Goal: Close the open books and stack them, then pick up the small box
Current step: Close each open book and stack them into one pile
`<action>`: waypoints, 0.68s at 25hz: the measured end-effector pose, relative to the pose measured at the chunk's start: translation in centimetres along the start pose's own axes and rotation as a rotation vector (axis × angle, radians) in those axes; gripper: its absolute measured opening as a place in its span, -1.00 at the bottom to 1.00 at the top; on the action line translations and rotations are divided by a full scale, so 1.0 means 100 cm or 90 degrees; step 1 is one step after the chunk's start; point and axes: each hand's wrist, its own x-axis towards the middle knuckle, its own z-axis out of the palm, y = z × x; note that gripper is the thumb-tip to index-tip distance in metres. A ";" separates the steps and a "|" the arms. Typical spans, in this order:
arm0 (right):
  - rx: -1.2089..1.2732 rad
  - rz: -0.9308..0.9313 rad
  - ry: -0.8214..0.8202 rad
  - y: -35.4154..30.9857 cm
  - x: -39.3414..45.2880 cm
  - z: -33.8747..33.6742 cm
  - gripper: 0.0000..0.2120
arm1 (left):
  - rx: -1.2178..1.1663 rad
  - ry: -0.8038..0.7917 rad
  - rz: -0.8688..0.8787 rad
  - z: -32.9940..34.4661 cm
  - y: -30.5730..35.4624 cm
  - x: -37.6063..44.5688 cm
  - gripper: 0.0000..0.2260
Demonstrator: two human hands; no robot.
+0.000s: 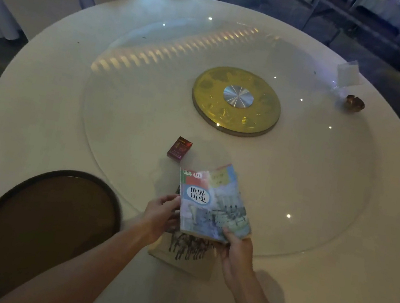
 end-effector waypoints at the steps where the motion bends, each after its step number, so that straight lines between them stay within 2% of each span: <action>1: -0.006 0.006 0.001 0.009 -0.002 -0.007 -0.62 | 0.023 -0.006 0.011 0.000 -0.004 -0.001 -0.84; 5: -0.150 0.028 -0.003 0.028 -0.021 -0.029 -0.81 | 0.224 0.067 0.080 -0.016 -0.027 0.004 -0.74; 10: -0.421 0.011 0.031 0.057 -0.021 -0.045 -0.88 | 0.397 0.090 0.146 -0.045 -0.042 0.008 -0.67; 14: -0.543 -0.012 0.060 0.070 -0.032 -0.039 -0.77 | 0.457 0.077 0.182 -0.046 -0.045 0.012 -0.65; 17: -0.596 -0.053 0.073 0.074 -0.034 -0.038 -0.86 | 0.506 0.077 0.205 -0.048 -0.046 0.018 -0.64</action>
